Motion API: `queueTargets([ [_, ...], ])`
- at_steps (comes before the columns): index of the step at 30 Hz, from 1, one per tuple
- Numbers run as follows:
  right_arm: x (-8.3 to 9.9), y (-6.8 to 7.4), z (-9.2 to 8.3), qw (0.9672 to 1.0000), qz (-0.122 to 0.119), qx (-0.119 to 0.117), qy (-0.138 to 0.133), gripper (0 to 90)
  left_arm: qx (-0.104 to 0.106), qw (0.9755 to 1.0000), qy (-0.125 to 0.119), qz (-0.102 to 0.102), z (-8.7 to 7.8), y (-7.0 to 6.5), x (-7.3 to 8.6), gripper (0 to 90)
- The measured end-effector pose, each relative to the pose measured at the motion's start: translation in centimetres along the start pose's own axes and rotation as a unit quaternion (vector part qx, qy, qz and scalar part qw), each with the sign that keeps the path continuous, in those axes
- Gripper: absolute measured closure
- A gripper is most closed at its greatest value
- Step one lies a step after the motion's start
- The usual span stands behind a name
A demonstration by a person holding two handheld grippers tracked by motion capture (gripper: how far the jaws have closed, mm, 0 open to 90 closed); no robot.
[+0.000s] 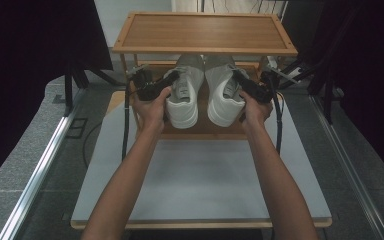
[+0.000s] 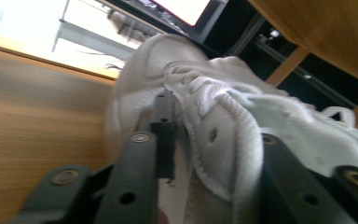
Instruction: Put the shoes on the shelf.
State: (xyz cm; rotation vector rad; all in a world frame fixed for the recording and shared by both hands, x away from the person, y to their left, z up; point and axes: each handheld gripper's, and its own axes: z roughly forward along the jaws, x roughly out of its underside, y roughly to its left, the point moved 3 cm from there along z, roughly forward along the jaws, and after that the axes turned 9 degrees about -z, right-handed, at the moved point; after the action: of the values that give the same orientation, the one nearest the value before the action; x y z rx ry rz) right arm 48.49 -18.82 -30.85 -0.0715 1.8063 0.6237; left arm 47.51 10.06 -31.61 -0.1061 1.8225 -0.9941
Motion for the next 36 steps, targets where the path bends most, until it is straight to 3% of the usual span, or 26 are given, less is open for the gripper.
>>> queueTargets([
  [5,0.0,0.5,0.4,0.9996,0.012,-0.023,-0.007,54.7,0.012,0.9999,0.003,-0.01,0.5,-0.3,0.3,54.5],
  [8,0.0,1.0,0.6,0.9991,-0.002,-0.039,-0.016,47.9,0.029,0.9994,-0.001,-0.021,0.4,-0.4,0.0,51.2],
  [10,-0.1,1.4,0.5,0.9983,-0.011,-0.054,-0.019,47.5,0.051,0.9981,-0.004,-0.035,0.1,-0.7,-0.5,50.2],
  [12,-0.3,1.6,0.2,0.9974,-0.004,-0.065,-0.031,47.3,0.045,0.9988,-0.002,-0.018,-0.2,-0.7,-0.7,50.1],
  [16,-0.6,1.6,-0.8,0.9974,-0.01,-0.065,-0.03,48.1,0.038,0.9992,-0.011,-0.011,-1.5,-0.7,-0.9,51.3],
  [20,-0.6,1.6,-2.2,0.9959,0.019,-0.086,-0.023,59.1,0.031,0.9989,-0.015,0.03,-3.3,-1.4,-1.0,53.2],
  [22,-0.6,2.0,-3.1,0.9953,0.005,-0.094,-0.019,63.7,0.036,0.9984,-0.009,0.042,-4.4,-2.0,-0.8,55.4],
  [24,-0.6,2.5,-4.1,0.9952,-0.025,-0.093,-0.017,67.9,0.04,0.9977,-0.002,0.055,-5.2,-2.5,-0.5,58.5],
  [27,-0.3,3.1,-5.7,0.9935,-0.08,-0.079,-0.018,74.9,0.037,0.9953,0.002,0.089,-6.8,-3.0,0.4,63.6],
  [33,1.3,4.3,-8.2,0.9865,-0.127,-0.104,-0.003,84.1,0.063,0.9891,0.034,0.129,-9.6,-3.3,2.7,77.5],
  [36,2.7,4.9,-9.2,0.9805,-0.157,-0.119,0.003,88.7,0.074,0.9859,0.057,0.139,-10.3,-3.3,3.9,84.3],
])
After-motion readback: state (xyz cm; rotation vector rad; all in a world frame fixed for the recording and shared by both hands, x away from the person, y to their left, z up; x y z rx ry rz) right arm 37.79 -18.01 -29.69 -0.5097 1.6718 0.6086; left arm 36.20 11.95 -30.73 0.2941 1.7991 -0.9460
